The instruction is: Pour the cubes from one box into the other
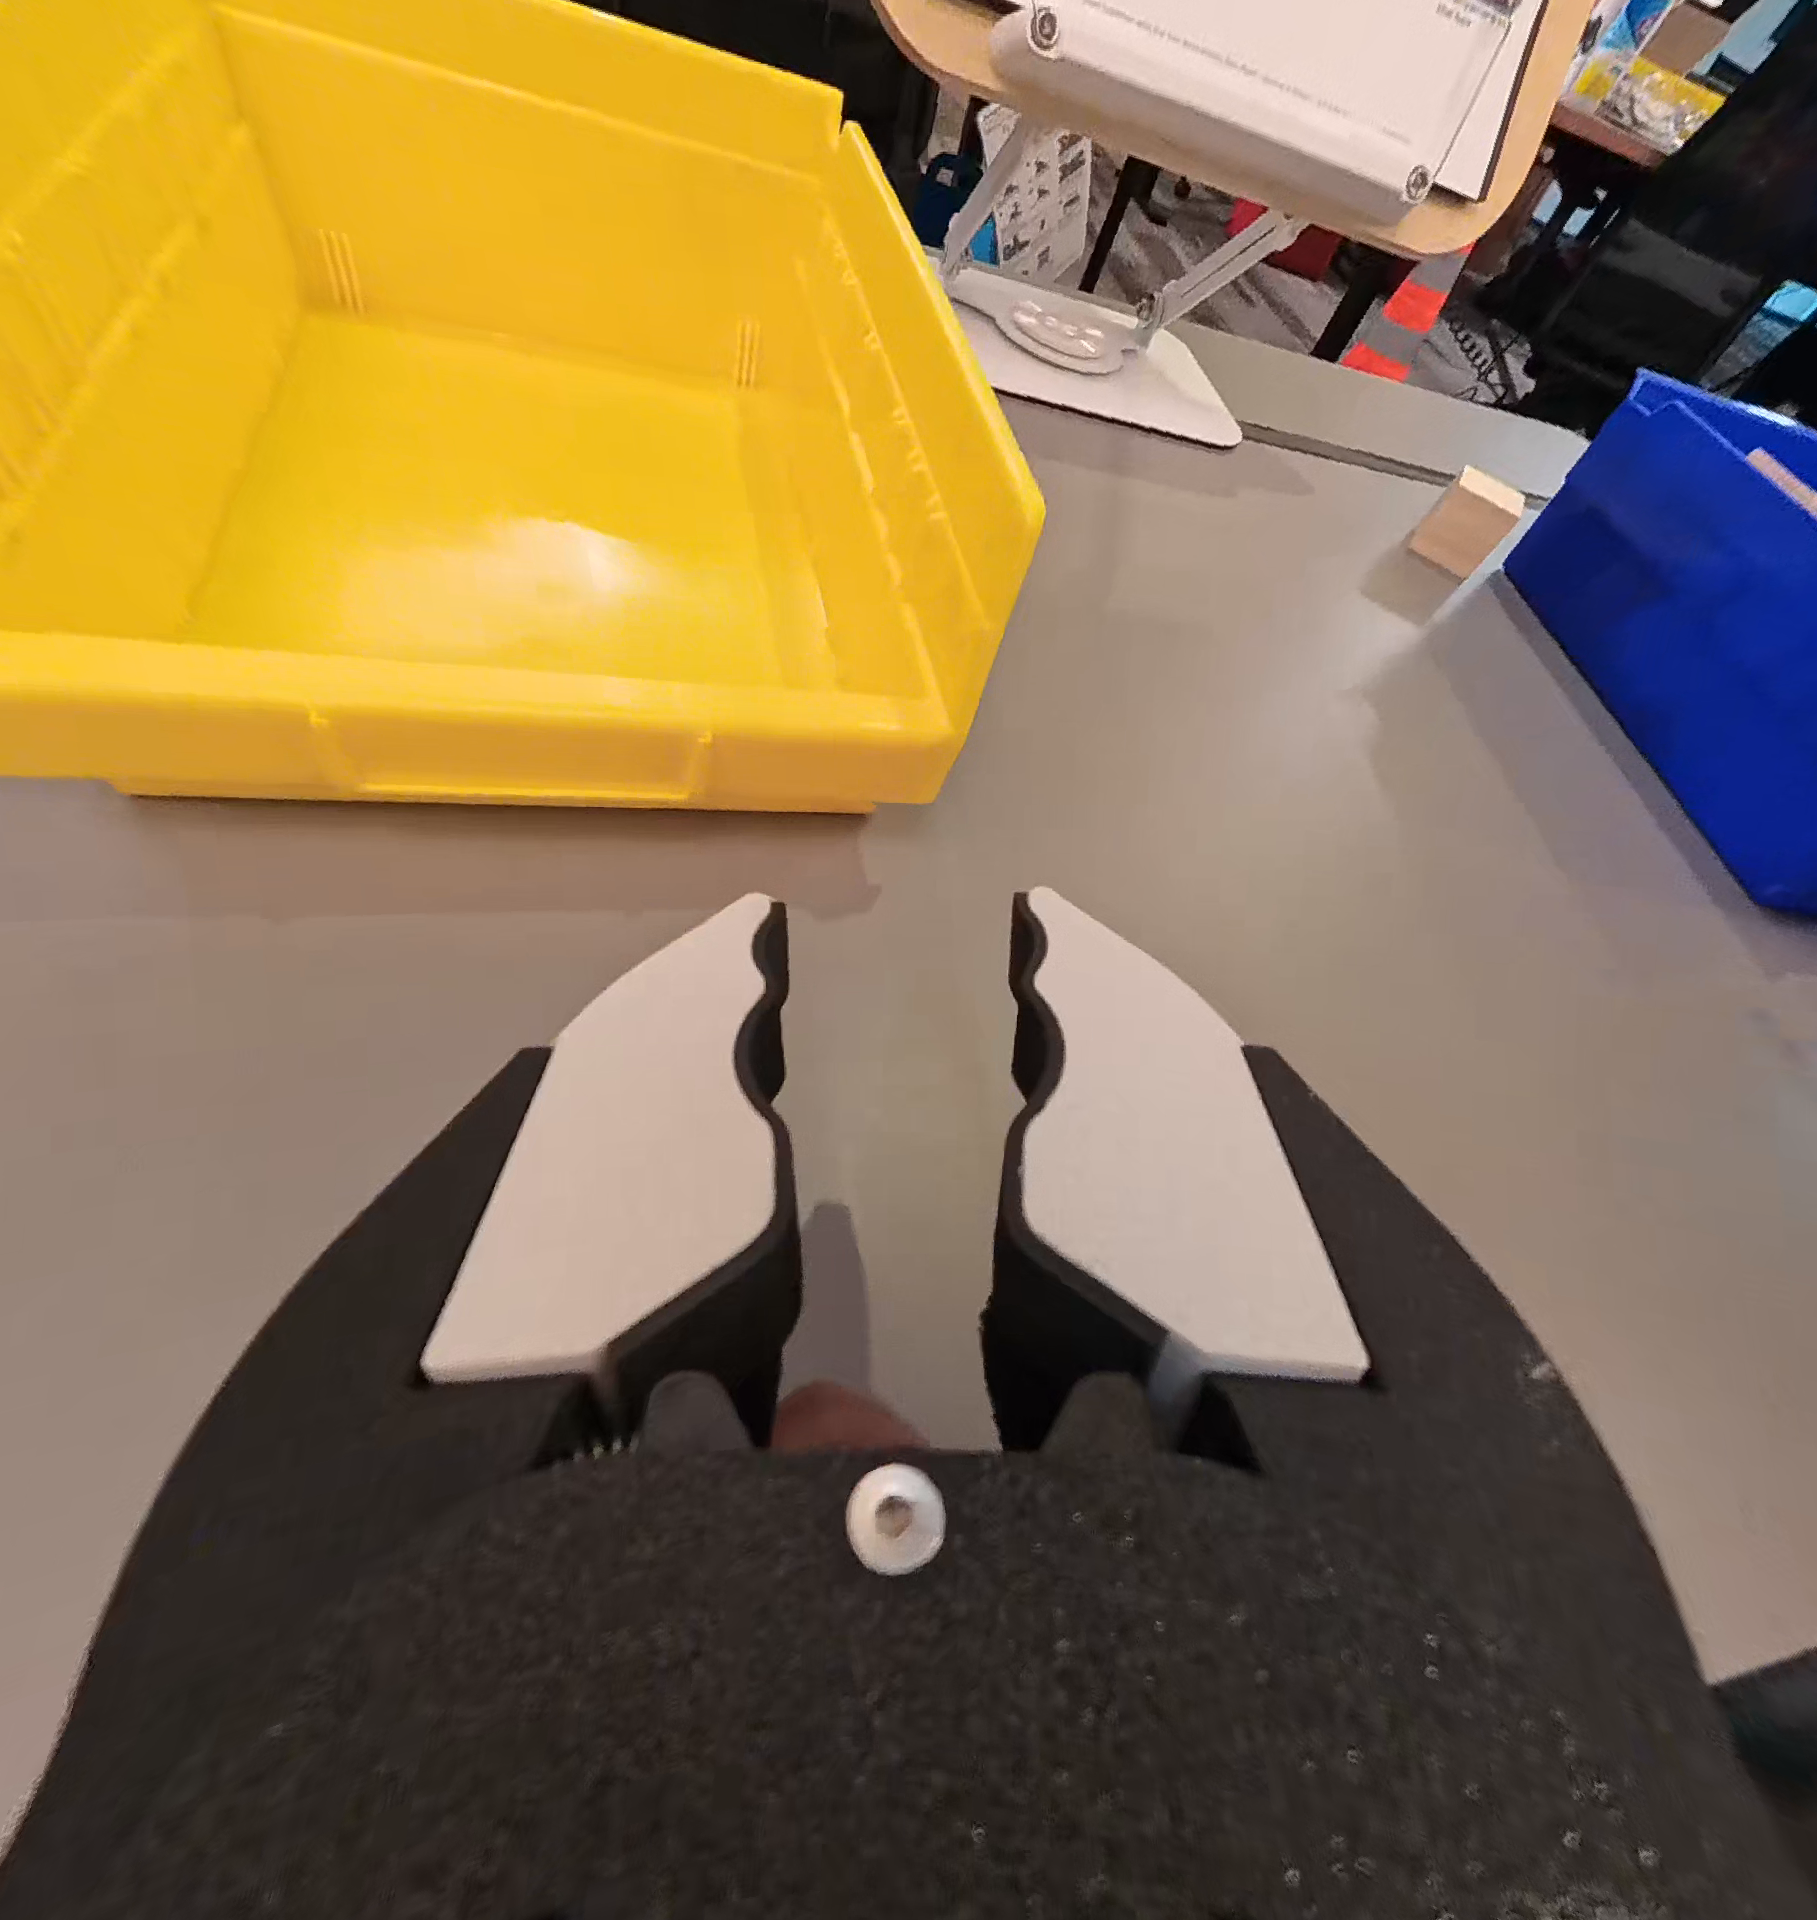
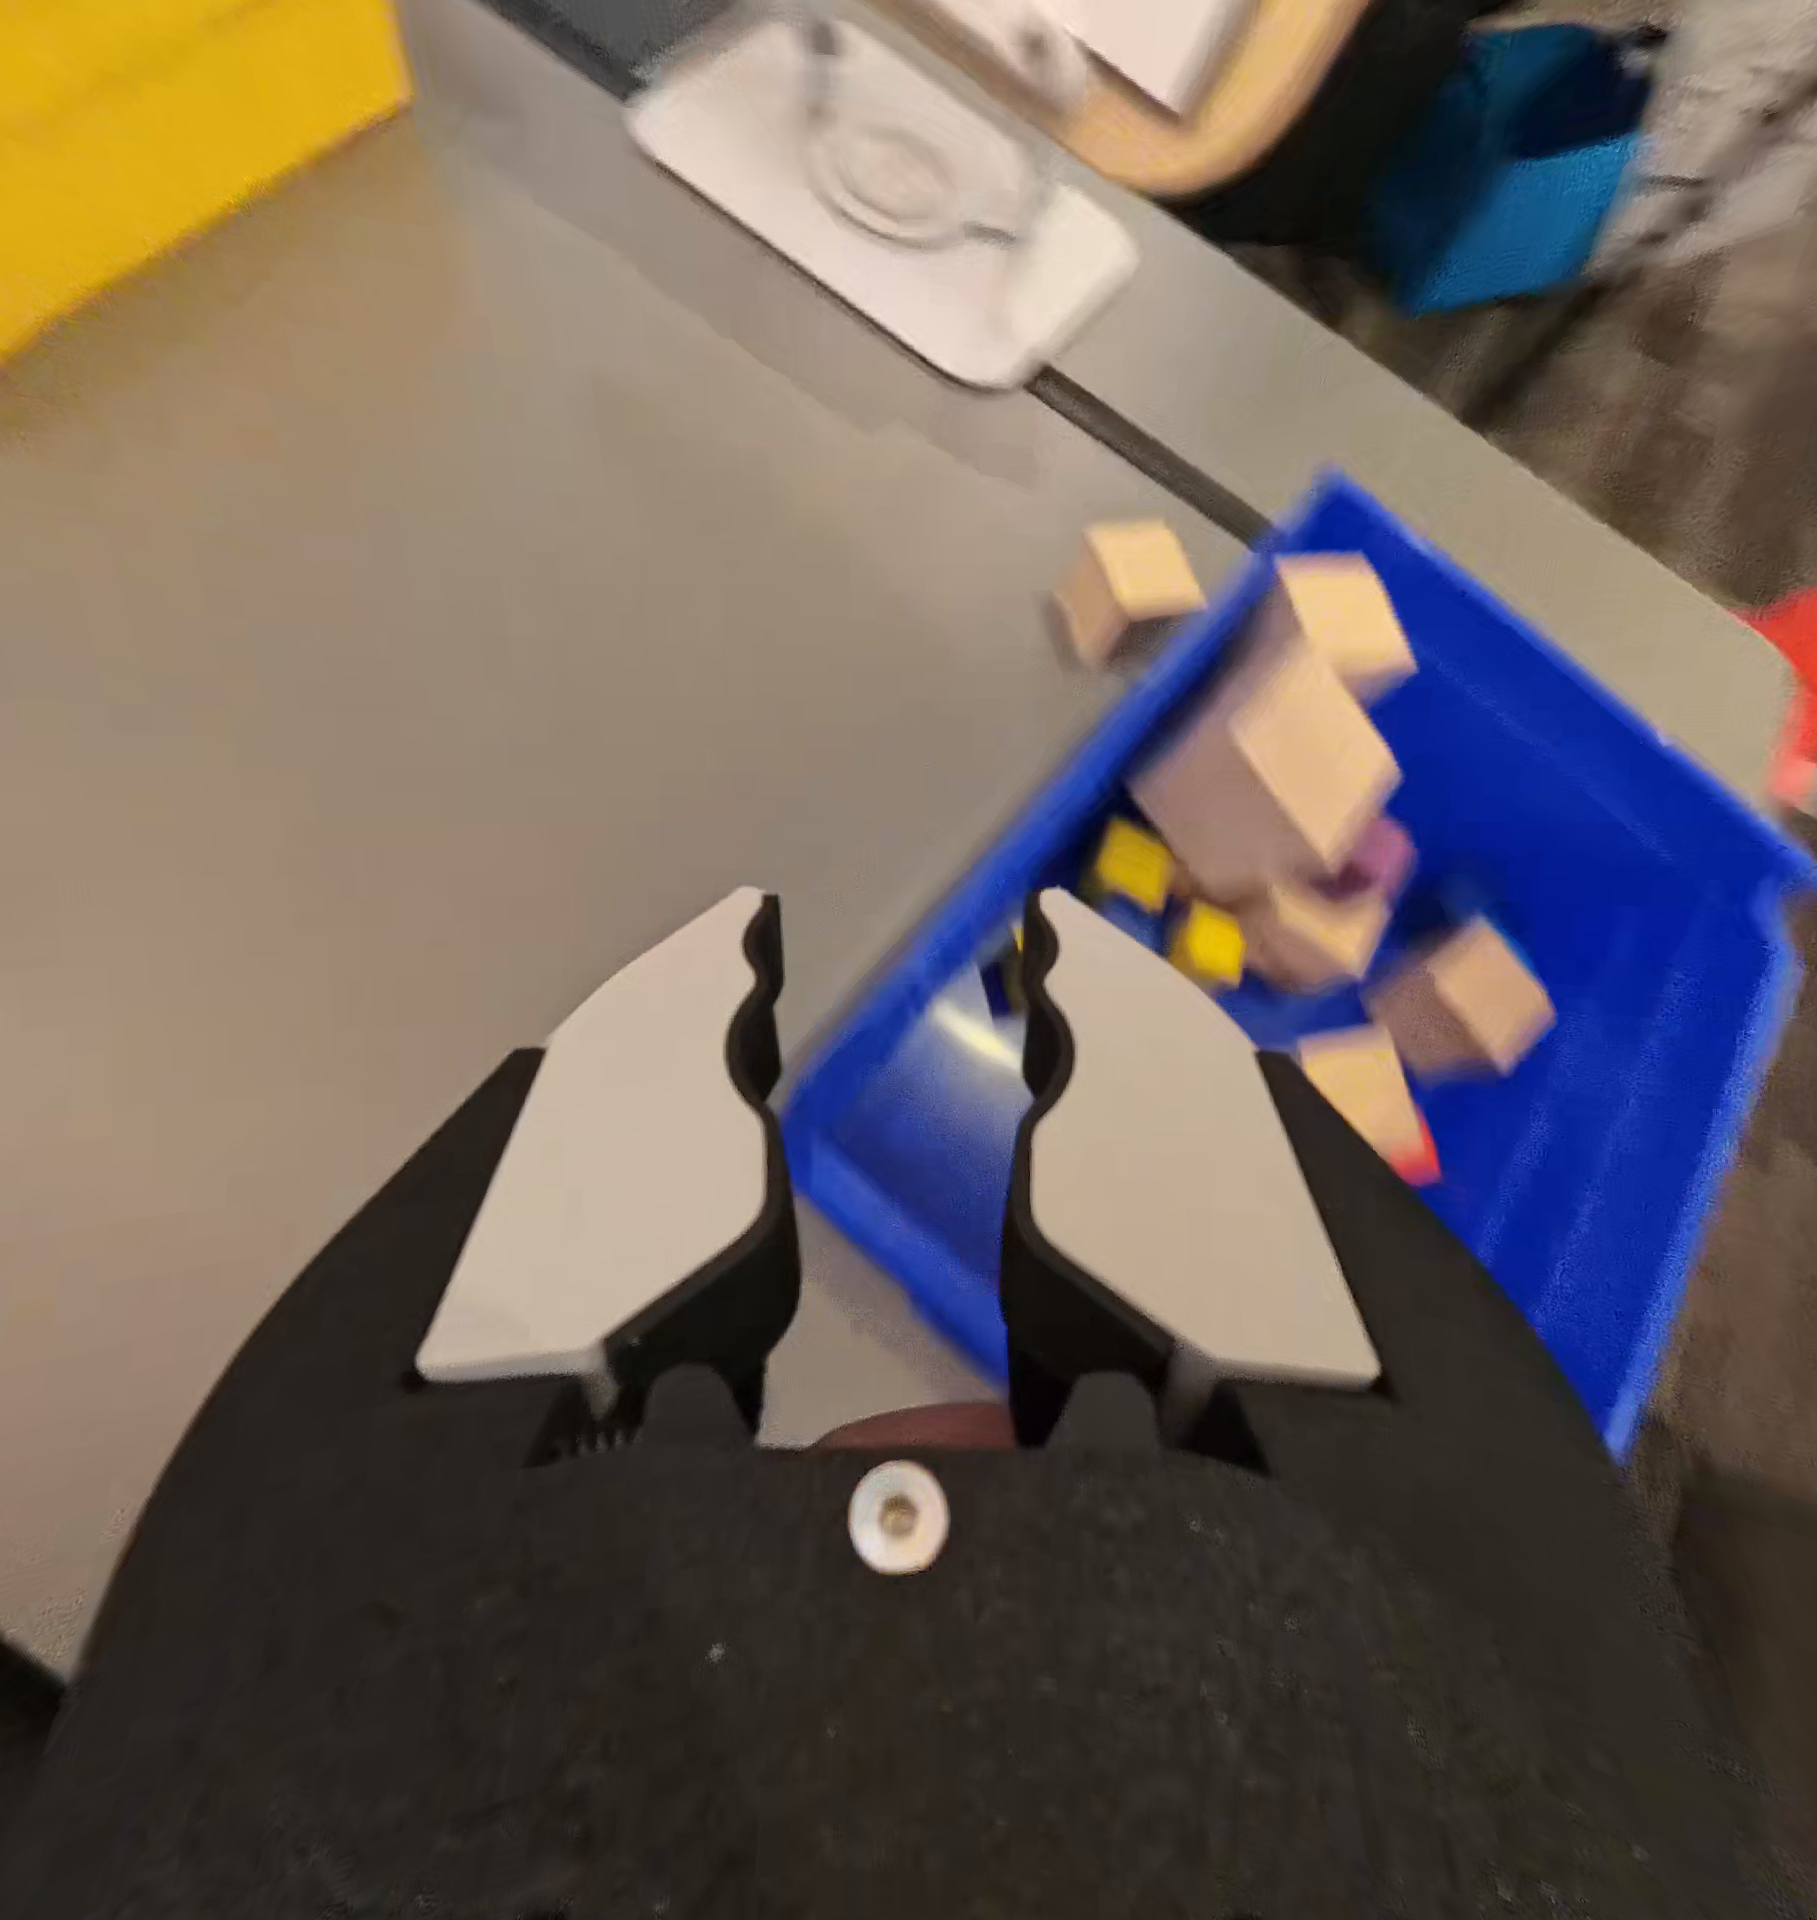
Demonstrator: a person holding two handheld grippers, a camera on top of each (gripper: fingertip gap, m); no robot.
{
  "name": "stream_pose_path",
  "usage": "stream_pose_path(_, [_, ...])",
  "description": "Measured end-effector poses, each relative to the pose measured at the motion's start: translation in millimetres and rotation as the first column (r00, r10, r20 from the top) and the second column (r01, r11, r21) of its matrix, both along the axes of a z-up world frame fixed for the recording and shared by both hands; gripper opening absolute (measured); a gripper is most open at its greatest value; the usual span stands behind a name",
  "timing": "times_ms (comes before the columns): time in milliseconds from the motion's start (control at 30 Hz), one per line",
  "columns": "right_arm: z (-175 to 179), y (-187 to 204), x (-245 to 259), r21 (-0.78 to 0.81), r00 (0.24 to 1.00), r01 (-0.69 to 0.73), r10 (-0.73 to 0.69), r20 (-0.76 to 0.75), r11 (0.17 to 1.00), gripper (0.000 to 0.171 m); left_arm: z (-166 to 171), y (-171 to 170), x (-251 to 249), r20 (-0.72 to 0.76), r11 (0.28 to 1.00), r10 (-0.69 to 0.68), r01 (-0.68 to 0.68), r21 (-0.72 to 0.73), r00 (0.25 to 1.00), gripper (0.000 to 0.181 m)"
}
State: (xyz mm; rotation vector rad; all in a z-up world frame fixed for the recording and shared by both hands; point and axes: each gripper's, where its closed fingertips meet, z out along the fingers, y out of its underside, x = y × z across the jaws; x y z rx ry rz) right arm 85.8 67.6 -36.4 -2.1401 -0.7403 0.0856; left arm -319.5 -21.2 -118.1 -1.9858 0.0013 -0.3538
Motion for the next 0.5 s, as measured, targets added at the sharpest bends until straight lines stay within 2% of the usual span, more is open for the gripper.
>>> stream_pose_path(33, [7.1, 21.8, -19.1, -0.052, 0.996, -0.087, 0.088, 0.006, 0.995, 0.044, -1.4, 0.2, 0.1, -0.010, 1.000, -0.007, 0.007, -0.004, 1.000, 0.040])
stream_pose_path(133, [4.7, 110.6, -48.0, -0.197, 0.970, -0.153, 0.185, 0.158, 0.968, 0.049, -2.1, -1.5, 0.6, 0.000, 1.000, -0.024, 0.024, -0.004, 1.000, 0.040])
stream_pose_path(233, [-30.2, 181.0, -45.0, -0.417, 0.918, -0.098, 0.243, 0.312, 0.904, 0.056, -4.2, -3.6, 0.3, 0.025, 0.999, -0.040, 0.040, -0.016, 0.999, 0.040])
stream_pose_path(333, [-60.0, 216.0, -23.6, -0.563, 0.872, -0.026, 0.294, 0.391, 0.826, 0.060, -7.7, -4.6, -3.8, 0.025, 0.999, -0.040, 0.041, -0.030, 0.999, 0.040])
stream_pose_path(500, [-81.4, 237.4, -24.3, -0.629, 0.905, -0.037, 0.293, 0.308, 0.776, 0.062, -10.7, -8.2, -11.5, 0.034, 0.999, -0.031, 0.032, -0.041, 0.999, 0.040])
